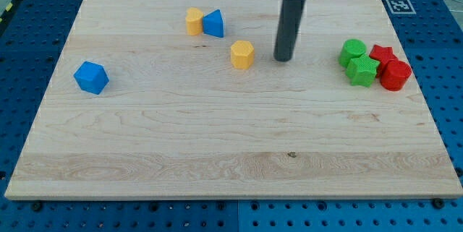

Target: Push the yellow hexagon right to the blue cube

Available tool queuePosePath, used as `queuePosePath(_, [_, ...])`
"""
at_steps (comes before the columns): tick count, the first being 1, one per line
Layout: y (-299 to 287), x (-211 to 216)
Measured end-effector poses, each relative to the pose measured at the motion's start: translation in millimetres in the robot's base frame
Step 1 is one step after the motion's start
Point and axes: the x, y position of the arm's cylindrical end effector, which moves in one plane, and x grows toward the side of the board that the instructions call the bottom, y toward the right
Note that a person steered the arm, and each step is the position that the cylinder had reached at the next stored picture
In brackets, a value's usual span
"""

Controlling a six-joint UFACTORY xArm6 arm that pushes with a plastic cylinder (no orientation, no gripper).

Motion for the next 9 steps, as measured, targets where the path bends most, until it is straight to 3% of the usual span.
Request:
queuePosePath(4, [-165.9,29.5])
queuePosePath(8, [-291.7,30.4])
queuePosePath(9, [-297.7,30.4])
